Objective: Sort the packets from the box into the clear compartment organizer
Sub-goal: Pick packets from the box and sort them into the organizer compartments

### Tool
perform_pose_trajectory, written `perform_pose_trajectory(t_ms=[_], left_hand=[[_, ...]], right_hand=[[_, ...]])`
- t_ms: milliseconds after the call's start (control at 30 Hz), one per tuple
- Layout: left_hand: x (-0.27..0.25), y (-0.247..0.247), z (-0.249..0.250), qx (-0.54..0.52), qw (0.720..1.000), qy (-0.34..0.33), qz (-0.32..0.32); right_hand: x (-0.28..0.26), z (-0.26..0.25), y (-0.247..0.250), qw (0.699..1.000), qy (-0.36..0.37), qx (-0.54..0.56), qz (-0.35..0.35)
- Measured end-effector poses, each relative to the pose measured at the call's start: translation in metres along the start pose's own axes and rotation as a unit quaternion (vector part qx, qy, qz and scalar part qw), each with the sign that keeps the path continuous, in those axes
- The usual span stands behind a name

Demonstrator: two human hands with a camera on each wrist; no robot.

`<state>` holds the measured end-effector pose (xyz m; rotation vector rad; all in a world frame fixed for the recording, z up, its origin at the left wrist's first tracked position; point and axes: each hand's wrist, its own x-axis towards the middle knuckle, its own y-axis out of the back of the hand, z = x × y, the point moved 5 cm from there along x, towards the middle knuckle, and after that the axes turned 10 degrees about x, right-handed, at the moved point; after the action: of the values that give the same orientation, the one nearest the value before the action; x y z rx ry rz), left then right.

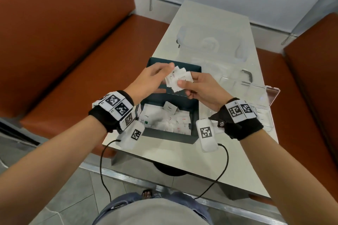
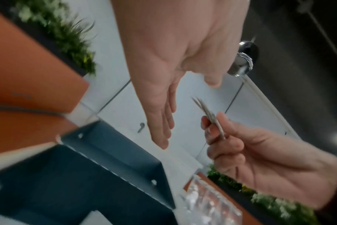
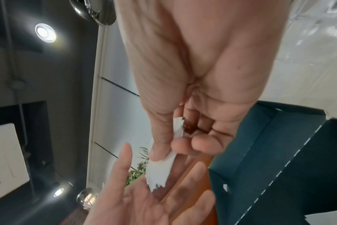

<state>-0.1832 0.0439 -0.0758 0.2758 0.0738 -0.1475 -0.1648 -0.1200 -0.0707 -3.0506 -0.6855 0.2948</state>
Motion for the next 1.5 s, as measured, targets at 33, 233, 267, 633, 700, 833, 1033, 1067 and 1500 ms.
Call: perform_pose_trajectory(t_ms=[33, 233, 267, 633, 700, 833, 1033, 1067, 1500], left_hand=[[0.002, -0.011, 0.004, -0.056, 0.998, 0.023, -0.022], [0.01, -0.067, 0.025, -0.23, 0.959, 0.096, -0.135], [0.011, -0.074, 0.027, -0.231, 0.956, 0.102, -0.147], [0.024, -0.141, 0.042, -0.232, 0.949, 0.122, -0.175], [0.028, -0.15, 0.042, -0.23, 0.953, 0.111, -0.166], [0.035, -0.163, 0.038, -0.209, 0.966, 0.085, -0.129], [0.044, -0.183, 0.04, -0.211, 0.969, 0.067, -0.11], [0.046, -0.185, 0.04, -0.201, 0.971, 0.068, -0.109], [0.065, -0.188, 0.029, -0.188, 0.973, 0.109, -0.076]], right_hand=[[-0.004, -0.001, 0.002, 1.0, 0.004, 0.016, -0.003], [-0.024, -0.004, 0.029, 0.999, 0.006, 0.012, 0.048], [-0.028, -0.004, 0.037, 0.998, 0.011, 0.015, 0.067], [-0.067, -0.007, 0.128, 0.976, 0.05, -0.063, 0.201], [-0.074, -0.006, 0.145, 0.974, 0.047, -0.035, 0.219], [-0.084, -0.008, 0.171, 0.974, 0.047, 0.015, 0.219], [-0.085, -0.009, 0.177, 0.967, 0.075, -0.121, 0.212], [-0.085, -0.01, 0.178, 0.961, 0.088, -0.149, 0.215], [-0.078, 0.005, 0.192, 0.985, -0.014, -0.03, 0.168]])
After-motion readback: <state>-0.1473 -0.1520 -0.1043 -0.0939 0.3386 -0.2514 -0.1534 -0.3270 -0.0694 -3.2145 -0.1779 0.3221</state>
